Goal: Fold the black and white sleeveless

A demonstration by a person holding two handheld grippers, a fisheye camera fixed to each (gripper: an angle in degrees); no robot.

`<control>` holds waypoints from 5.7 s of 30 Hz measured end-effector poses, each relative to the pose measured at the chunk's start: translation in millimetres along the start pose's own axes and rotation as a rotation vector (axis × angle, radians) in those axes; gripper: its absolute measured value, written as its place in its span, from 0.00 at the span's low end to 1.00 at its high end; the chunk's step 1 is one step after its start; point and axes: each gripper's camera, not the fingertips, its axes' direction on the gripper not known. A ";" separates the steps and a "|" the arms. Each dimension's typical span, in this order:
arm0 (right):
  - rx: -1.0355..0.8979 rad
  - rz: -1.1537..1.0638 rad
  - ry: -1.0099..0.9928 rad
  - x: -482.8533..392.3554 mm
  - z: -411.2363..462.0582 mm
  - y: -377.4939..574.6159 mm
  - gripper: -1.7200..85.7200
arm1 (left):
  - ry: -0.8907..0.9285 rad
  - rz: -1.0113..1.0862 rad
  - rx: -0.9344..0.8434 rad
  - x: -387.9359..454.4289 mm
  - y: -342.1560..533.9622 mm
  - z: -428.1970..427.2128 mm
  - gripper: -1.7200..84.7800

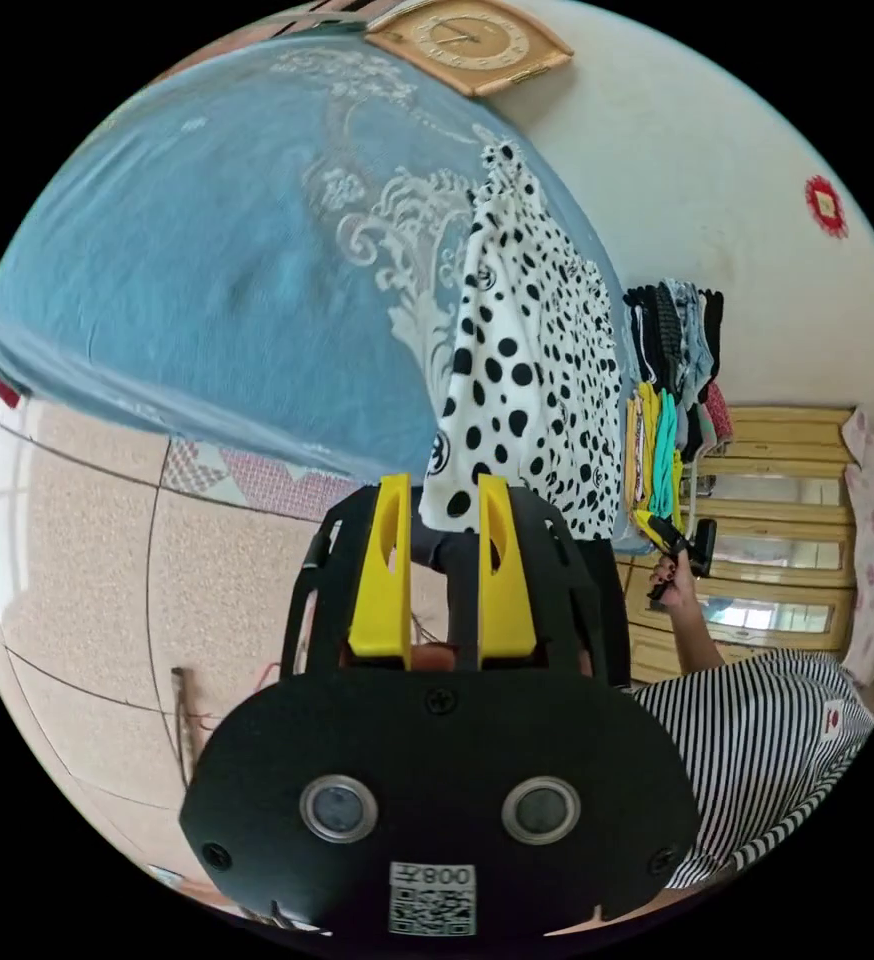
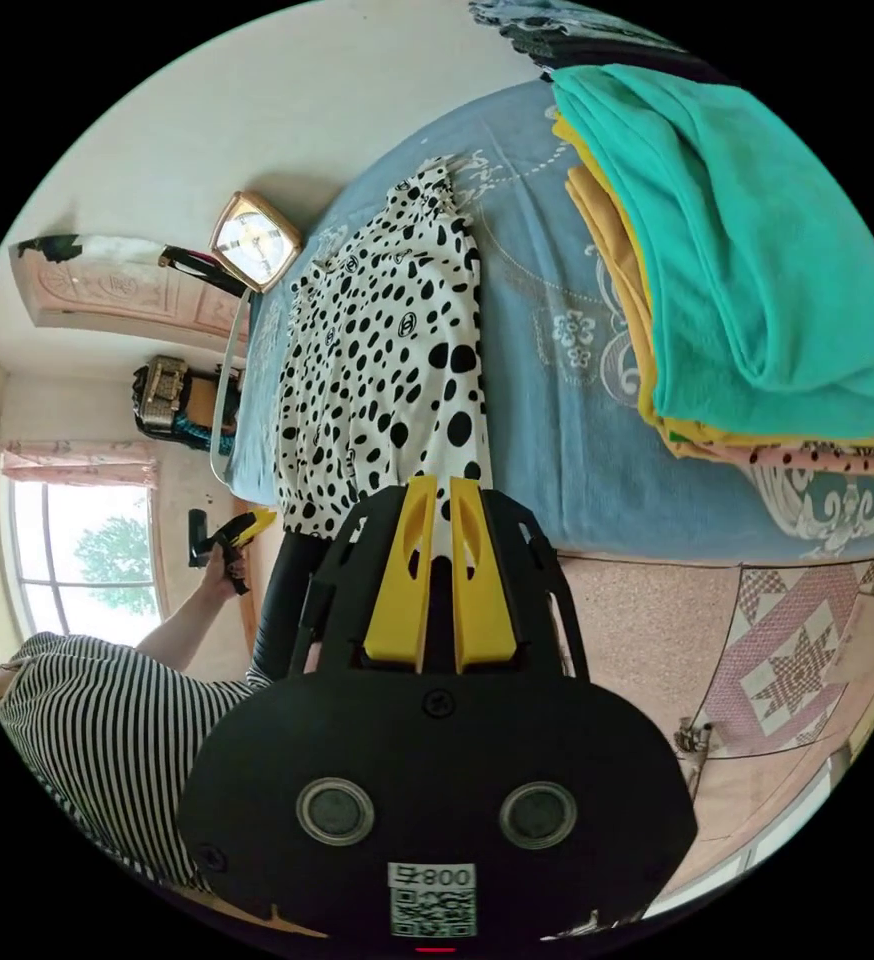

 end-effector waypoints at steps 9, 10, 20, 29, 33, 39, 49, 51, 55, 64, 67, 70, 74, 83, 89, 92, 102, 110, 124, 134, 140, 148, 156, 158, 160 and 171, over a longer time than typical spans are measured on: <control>-0.043 -0.057 0.180 5.6 -10.9 78.1 0.07 | 0.213 -0.154 0.017 -50.7 48.9 -31.1 0.16; -0.055 -0.048 0.182 9.0 -9.5 81.6 0.07 | 0.224 -0.156 0.021 -52.2 51.2 -33.9 0.16; -0.112 0.054 0.154 49.6 -4.6 150.9 0.07 | 0.307 -0.167 0.014 -59.3 82.1 -59.9 0.15; -0.112 0.079 0.066 76.2 -25.3 210.2 0.04 | 0.376 -0.170 0.026 -56.4 126.2 -88.6 0.06; -0.094 0.063 0.012 81.0 -45.2 237.8 0.04 | 0.426 -0.154 0.077 -51.8 153.6 -116.8 0.05; -0.013 0.032 -0.120 86.1 -87.1 277.2 0.04 | 0.527 -0.104 0.173 -38.5 189.8 -162.6 0.05; 0.065 -0.033 -0.204 80.2 -139.6 329.5 0.05 | 0.588 -0.043 0.226 -11.1 237.7 -201.5 0.04; 0.076 -0.052 -0.208 77.7 -150.6 344.8 0.05 | 0.596 -0.034 0.232 -5.9 252.2 -207.0 0.04; 0.094 -0.064 -0.216 78.7 -165.9 369.4 0.05 | 0.599 -0.027 0.232 -1.6 276.4 -212.7 0.04; 0.104 -0.070 -0.231 86.3 -190.4 429.7 0.10 | 0.617 -0.023 0.226 2.0 338.5 -219.0 0.04; 0.106 -0.071 -0.241 89.9 -195.1 446.5 0.11 | 0.618 -0.023 0.224 3.6 357.3 -220.2 0.04; 0.101 -0.071 -0.245 93.9 -198.0 460.7 0.13 | 0.622 -0.022 0.224 5.6 373.7 -221.4 0.05; 0.092 -0.065 -0.249 100.3 -200.0 475.1 0.14 | 0.624 -0.019 0.223 9.5 392.9 -220.6 0.05; 0.101 -0.061 -0.261 109.5 -204.1 478.2 0.16 | 0.636 -0.033 0.223 16.8 409.5 -213.5 0.04; 0.116 -0.060 -0.272 112.3 -203.5 458.0 0.16 | 0.646 -0.033 0.229 26.3 397.4 -206.8 0.04; 0.113 -0.056 -0.274 113.7 -200.7 441.7 0.15 | 0.651 -0.046 0.230 29.0 388.0 -201.2 0.04; 0.119 -0.033 -0.299 114.0 -188.0 358.4 0.13 | 0.659 -0.090 0.221 41.2 329.9 -184.2 0.04; 0.152 -0.119 -0.283 87.0 -188.7 245.4 0.10 | 0.686 -0.016 0.242 78.1 230.6 -186.5 0.04; 0.162 -0.238 -0.131 29.9 -145.5 -51.1 0.05 | 0.609 0.072 0.255 148.3 -53.3 -151.5 0.04; 0.082 -0.208 0.018 17.5 -56.8 -248.6 0.02 | 0.511 0.000 0.229 140.3 -222.2 -74.2 0.05; 0.037 -0.160 0.034 17.5 -8.7 -329.6 0.02 | 0.456 -0.054 0.224 127.0 -286.5 -33.7 0.05; -0.007 -0.145 0.031 4.0 35.8 -405.7 0.03 | 0.473 -0.085 0.239 114.1 -337.7 6.0 0.09; 0.049 -0.142 -0.040 -23.9 55.9 -453.8 0.05 | 0.494 -0.061 0.295 113.5 -354.3 30.9 0.10; 0.066 -0.128 -0.041 -30.9 58.3 -460.0 0.07 | 0.480 -0.045 0.323 117.0 -351.9 33.4 0.10; 0.094 -0.111 -0.059 -36.2 59.8 -464.5 0.08 | 0.458 -0.016 0.338 123.7 -348.7 37.3 0.10; 0.027 -0.433 0.193 -174.8 157.1 -468.1 0.09 | 0.008 0.405 0.110 247.3 -352.3 157.7 0.11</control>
